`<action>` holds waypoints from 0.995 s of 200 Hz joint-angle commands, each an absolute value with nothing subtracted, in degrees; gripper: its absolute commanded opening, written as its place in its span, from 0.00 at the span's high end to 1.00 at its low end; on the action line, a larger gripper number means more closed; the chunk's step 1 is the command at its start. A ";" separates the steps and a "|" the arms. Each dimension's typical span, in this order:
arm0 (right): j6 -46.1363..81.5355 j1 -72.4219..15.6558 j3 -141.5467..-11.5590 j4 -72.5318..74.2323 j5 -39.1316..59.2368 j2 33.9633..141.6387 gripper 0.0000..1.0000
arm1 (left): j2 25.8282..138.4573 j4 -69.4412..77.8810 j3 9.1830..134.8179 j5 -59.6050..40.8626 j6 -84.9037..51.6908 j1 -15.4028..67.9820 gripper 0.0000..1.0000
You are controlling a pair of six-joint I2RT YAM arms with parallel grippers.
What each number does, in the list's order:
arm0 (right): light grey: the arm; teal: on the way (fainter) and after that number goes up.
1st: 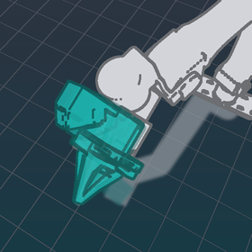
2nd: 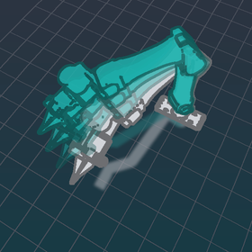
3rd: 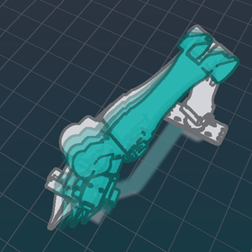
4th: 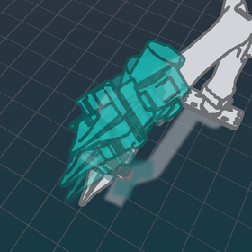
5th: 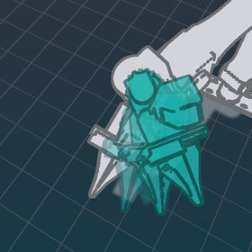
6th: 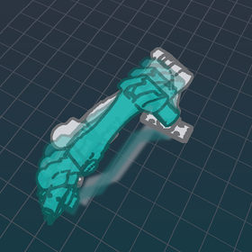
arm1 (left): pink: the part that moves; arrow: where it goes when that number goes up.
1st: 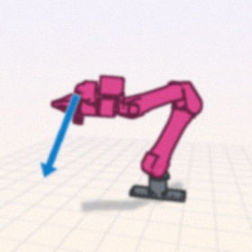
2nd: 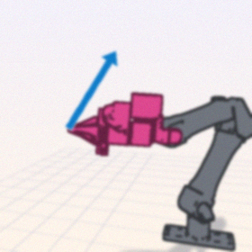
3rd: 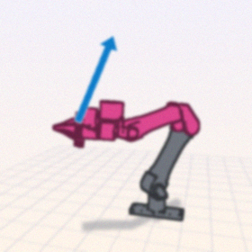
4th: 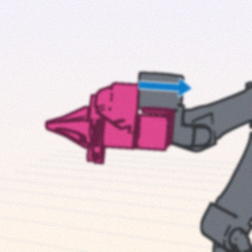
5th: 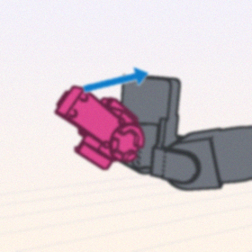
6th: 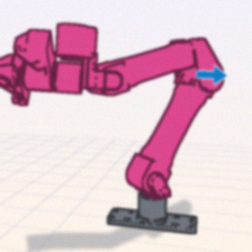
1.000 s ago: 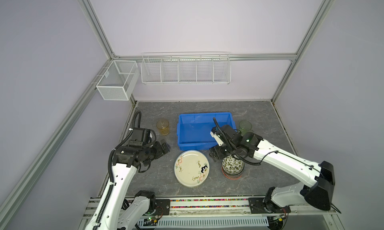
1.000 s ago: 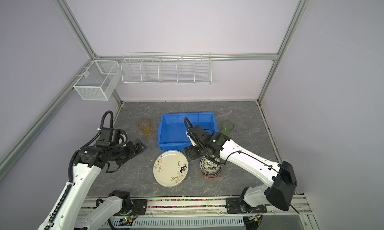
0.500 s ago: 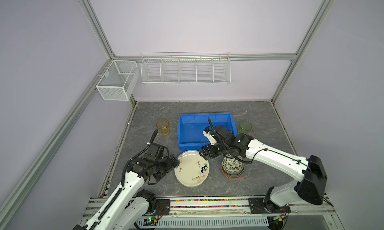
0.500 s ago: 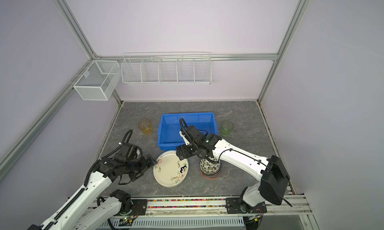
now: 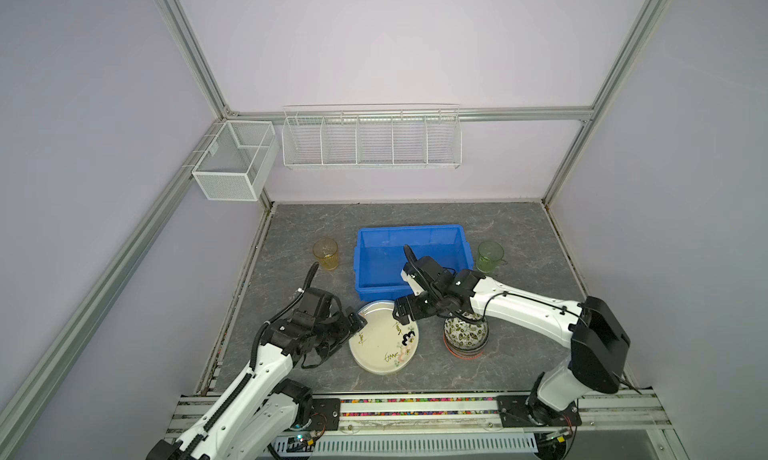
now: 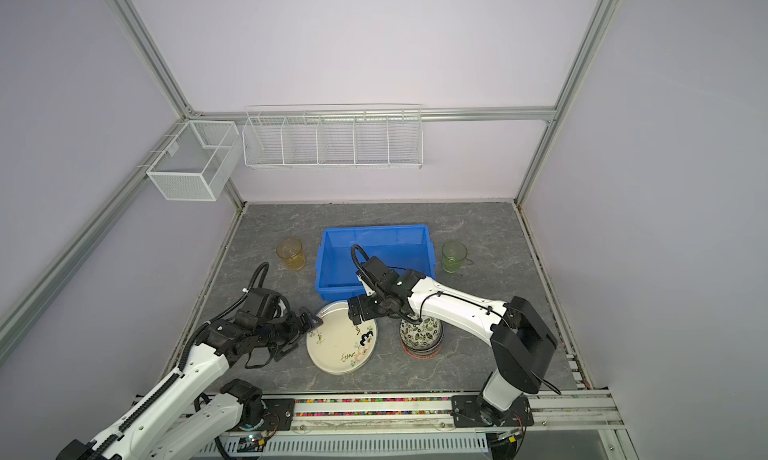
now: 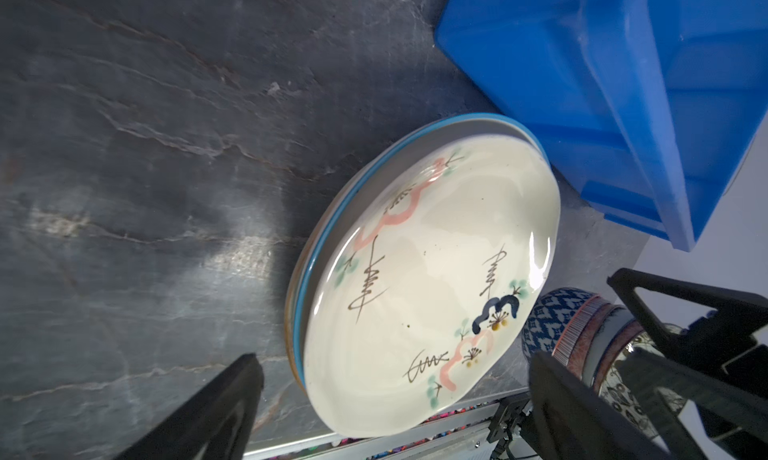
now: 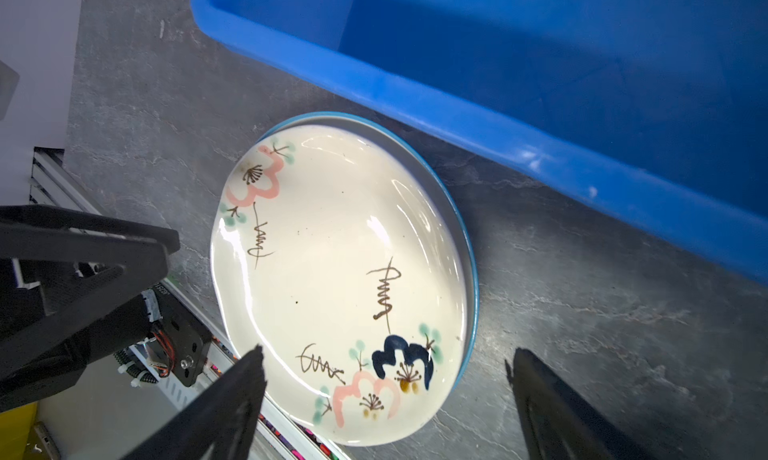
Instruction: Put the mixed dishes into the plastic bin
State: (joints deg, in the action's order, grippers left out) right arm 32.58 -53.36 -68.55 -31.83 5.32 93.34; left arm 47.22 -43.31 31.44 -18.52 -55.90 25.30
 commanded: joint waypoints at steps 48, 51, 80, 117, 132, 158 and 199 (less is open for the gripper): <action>33.40 -52.78 -68.95 -34.03 5.74 96.48 0.05 | 46.42 -39.07 28.68 -20.81 -57.73 25.58 0.00; 33.33 -52.72 -68.92 -34.06 5.86 96.52 0.05 | 46.41 -38.95 28.60 -20.87 -57.70 25.58 0.00; 33.58 -52.65 -68.06 -32.87 8.50 97.05 0.03 | 46.67 -37.81 27.80 -21.36 -57.83 25.58 0.01; 34.78 -52.90 -66.97 -29.74 10.75 97.37 0.00 | 47.26 -37.45 27.03 -21.22 -57.80 25.58 0.01; 34.63 -53.23 -67.23 -29.41 11.31 97.77 0.01 | 47.32 -37.44 26.89 -21.27 -57.85 25.58 0.01; 34.67 -53.43 -67.30 -29.03 12.16 98.34 0.02 | 47.61 -37.38 27.02 -21.33 -57.74 25.58 0.01; 34.77 -53.57 -67.24 -28.53 13.15 98.53 0.03 | 47.74 -36.54 27.38 -22.32 -57.66 25.58 0.01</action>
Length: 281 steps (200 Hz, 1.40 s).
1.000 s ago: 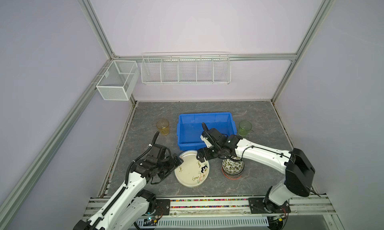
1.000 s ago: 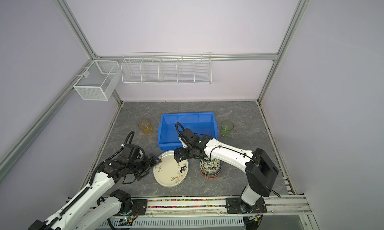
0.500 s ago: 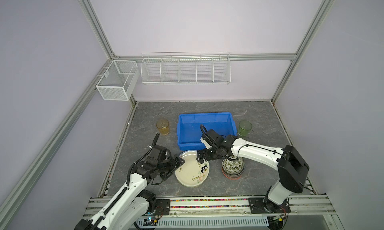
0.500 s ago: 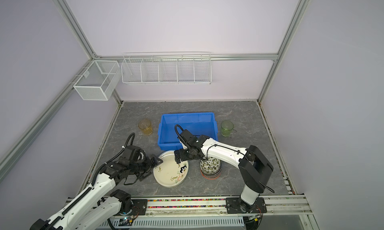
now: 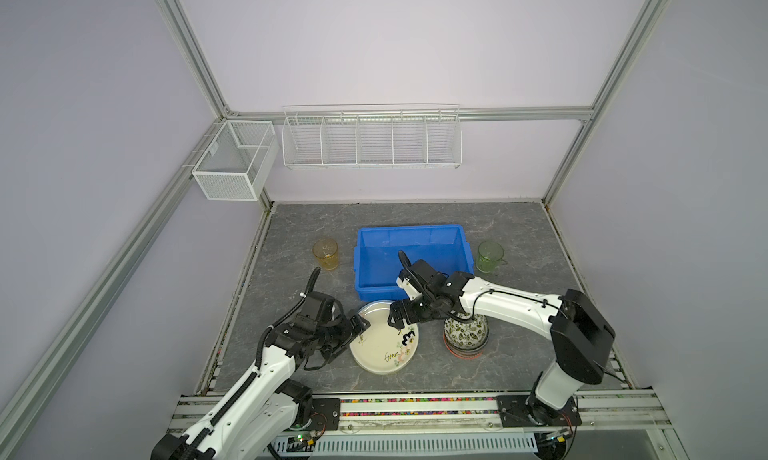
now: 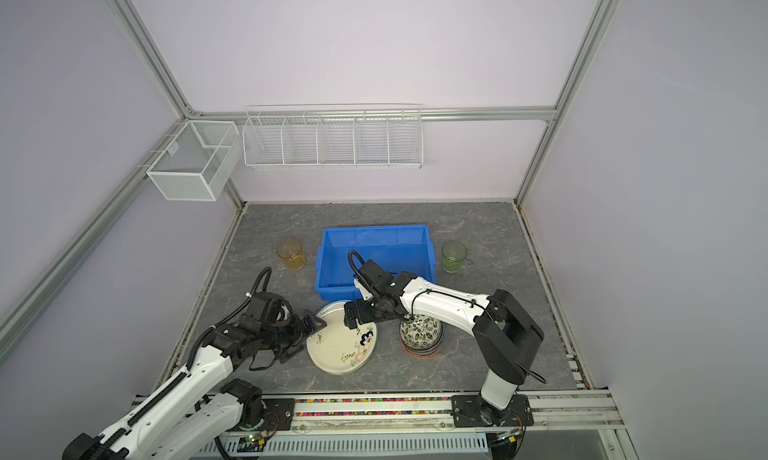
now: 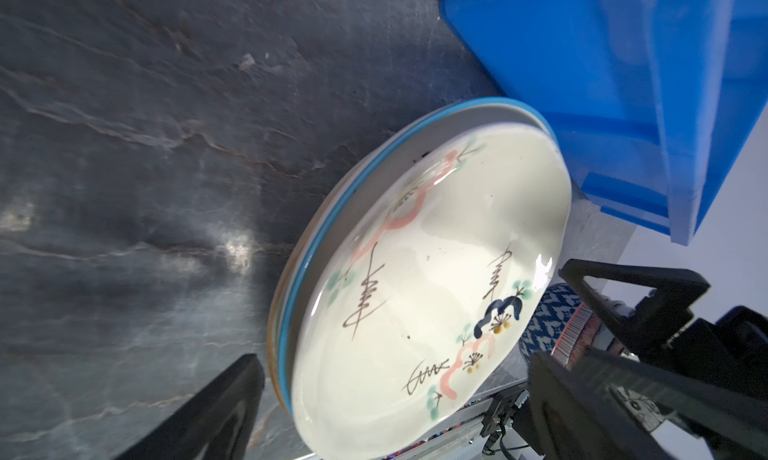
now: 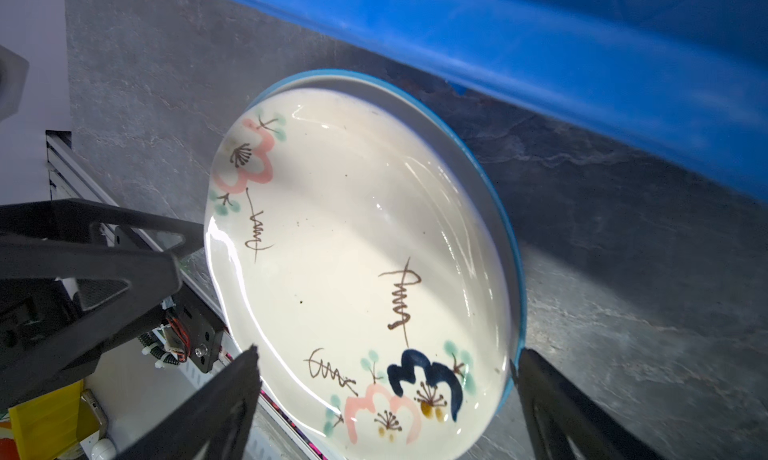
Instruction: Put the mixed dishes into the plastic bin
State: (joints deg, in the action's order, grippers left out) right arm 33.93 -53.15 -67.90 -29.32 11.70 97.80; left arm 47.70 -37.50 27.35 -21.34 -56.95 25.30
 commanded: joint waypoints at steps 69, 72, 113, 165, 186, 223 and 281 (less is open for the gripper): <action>34.80 -53.70 -67.06 -27.69 14.84 99.06 0.05 | 47.75 -35.84 27.69 -23.38 -57.09 25.58 0.02; 34.76 -53.70 -67.06 -27.64 14.93 99.10 0.05 | 47.73 -35.80 27.69 -23.33 -57.08 25.58 0.02; 34.37 -53.80 -67.65 -28.97 13.06 98.66 0.05 | 47.47 -37.13 28.01 -23.05 -56.65 25.62 0.02; 33.20 -54.48 -68.90 -33.85 4.36 96.97 0.05 | 48.16 -43.22 30.56 -19.17 -53.30 25.58 0.03; 32.92 -54.59 -68.93 -34.82 2.70 96.76 0.05 | 48.52 -43.43 30.85 -19.16 -53.13 25.58 0.03; 33.18 -55.10 -68.88 -35.64 1.22 96.58 0.04 | 49.01 -42.74 31.20 -19.81 -53.35 25.58 0.03; 32.98 -55.55 -68.81 -32.65 5.68 96.66 0.05 | 49.75 -41.31 31.11 -21.31 -53.60 25.58 0.03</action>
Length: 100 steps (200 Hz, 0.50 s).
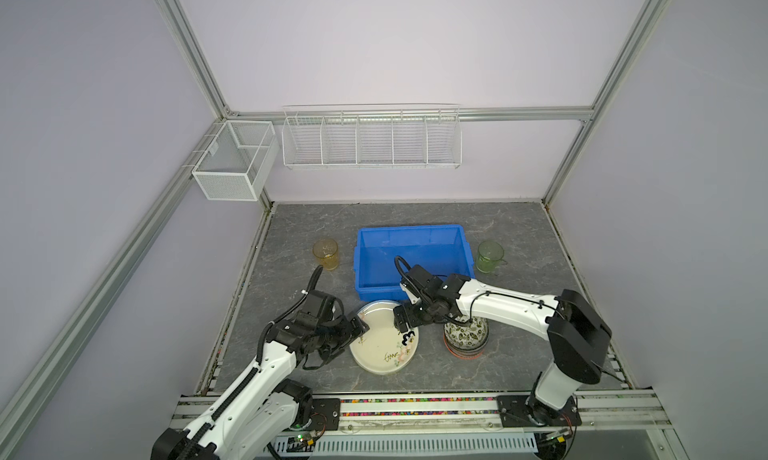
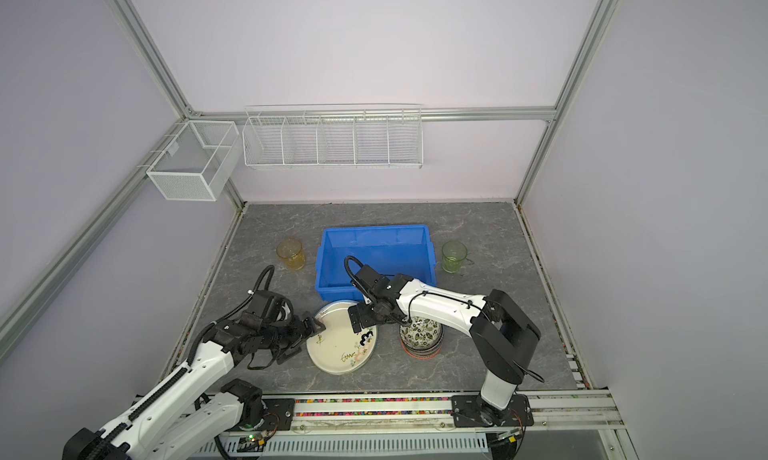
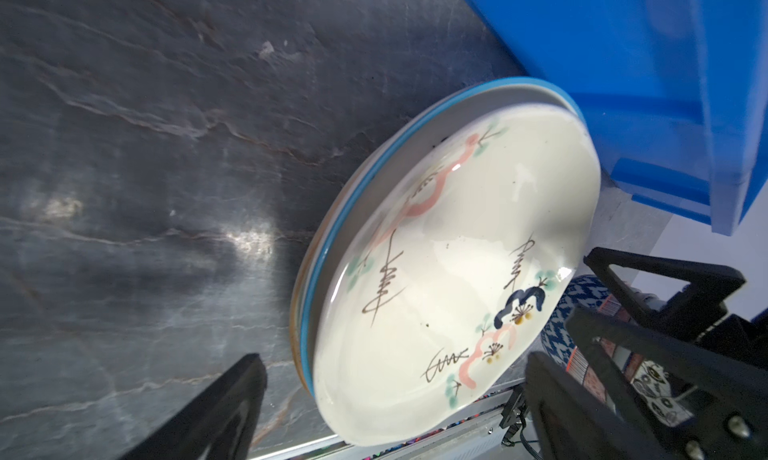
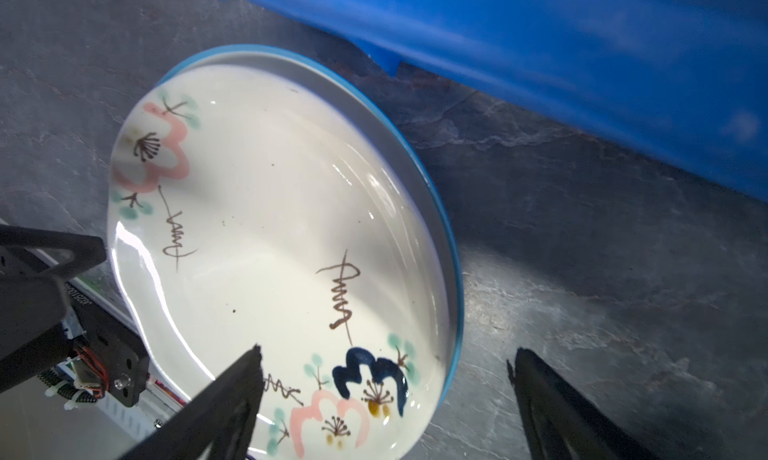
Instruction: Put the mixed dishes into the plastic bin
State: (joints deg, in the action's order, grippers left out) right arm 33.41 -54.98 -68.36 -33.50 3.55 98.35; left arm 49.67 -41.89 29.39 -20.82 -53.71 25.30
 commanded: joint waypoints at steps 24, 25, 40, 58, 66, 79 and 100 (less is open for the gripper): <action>33.04 -55.56 -68.82 -31.92 7.63 97.27 0.05 | 49.52 -40.71 31.03 -21.73 -54.09 25.58 0.03; 33.09 -55.55 -68.82 -31.87 7.68 97.28 0.05 | 49.54 -40.70 31.03 -21.76 -54.11 25.58 0.03; 33.37 -55.65 -68.56 -31.04 8.59 97.46 0.05 | 49.39 -40.10 30.79 -22.25 -54.51 25.58 0.03; 33.48 -55.66 -68.53 -30.59 9.21 97.65 0.06 | 49.21 -39.17 30.38 -23.00 -54.92 25.58 0.03; 33.49 -55.70 -68.55 -30.39 9.48 97.80 0.06 | 49.20 -38.70 30.12 -23.27 -55.01 25.58 0.03; 33.49 -55.71 -68.58 -30.11 10.00 97.99 0.06 | 49.21 -38.11 29.86 -23.62 -55.22 25.58 0.03; 33.49 -55.71 -68.73 -29.59 10.89 98.26 0.06 | 49.53 -37.71 29.51 -24.09 -55.12 25.58 0.03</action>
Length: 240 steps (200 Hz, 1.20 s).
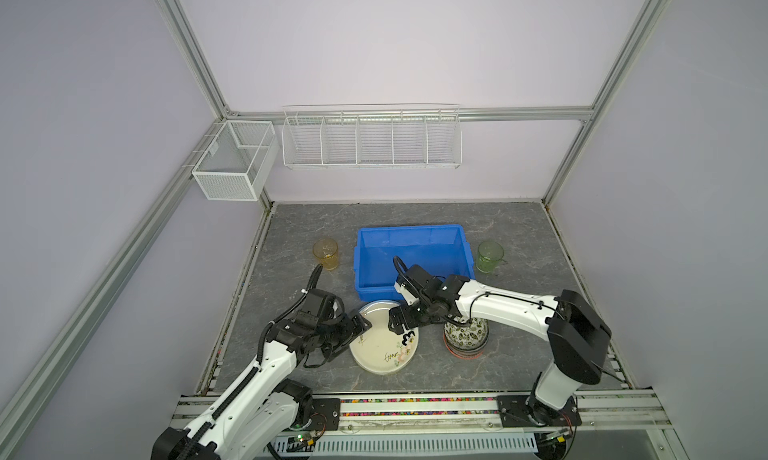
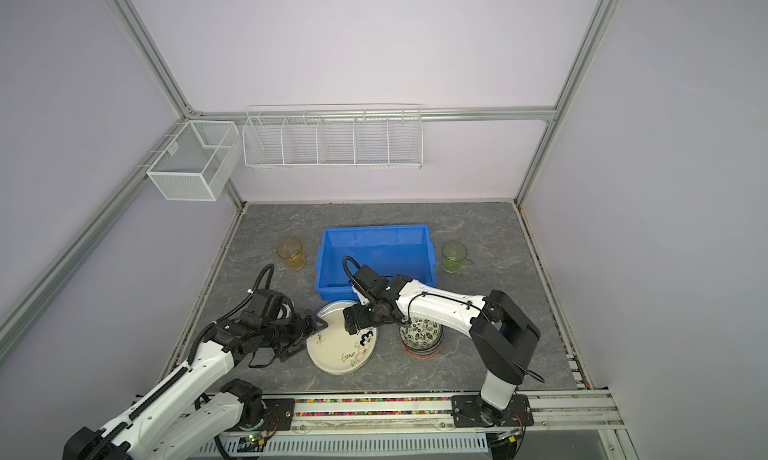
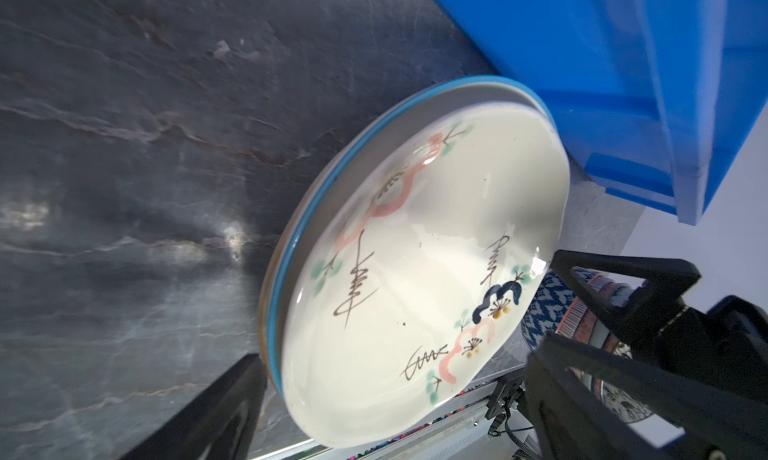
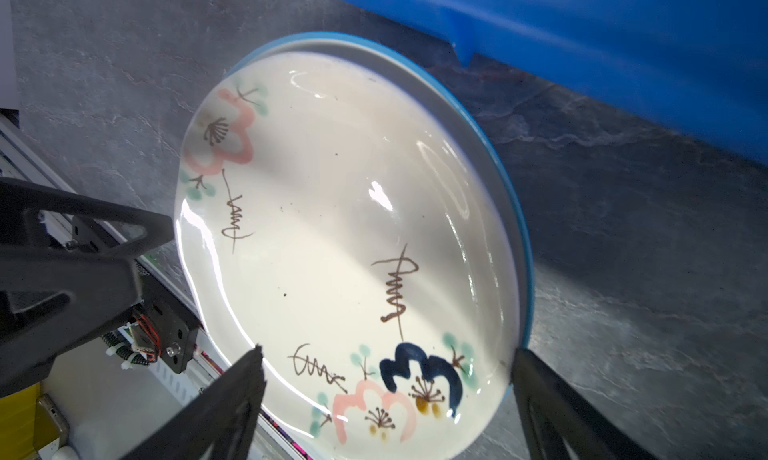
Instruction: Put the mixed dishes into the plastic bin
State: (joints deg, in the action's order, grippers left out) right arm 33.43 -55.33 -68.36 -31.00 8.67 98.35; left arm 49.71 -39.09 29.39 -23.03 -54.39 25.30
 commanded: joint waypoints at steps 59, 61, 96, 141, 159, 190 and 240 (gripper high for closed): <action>33.66 -55.66 -68.88 -28.67 13.31 99.79 0.06 | 49.99 -36.66 28.92 -24.91 -55.19 25.58 0.03; 33.66 -55.66 -68.90 -28.70 13.35 99.83 0.06 | 50.01 -36.65 28.92 -24.95 -55.19 25.58 0.03; 33.62 -55.75 -69.13 -29.00 13.43 100.84 0.06 | 49.99 -36.65 28.14 -25.13 -55.12 25.58 0.03; 32.88 -56.25 -70.66 -30.43 13.08 102.37 0.06 | 49.89 -36.65 27.17 -24.50 -54.87 25.58 0.03; 32.87 -56.57 -70.82 -30.29 13.26 102.79 0.06 | 49.58 -36.72 27.07 -24.44 -54.93 25.58 0.03; 33.04 -56.76 -71.08 -30.03 13.71 103.19 0.06 | 47.98 -36.83 27.33 -24.38 -55.46 25.58 0.15; 33.49 -56.76 -71.40 -28.93 15.27 102.92 0.06 | 46.08 -36.87 28.21 -24.08 -55.81 25.58 0.26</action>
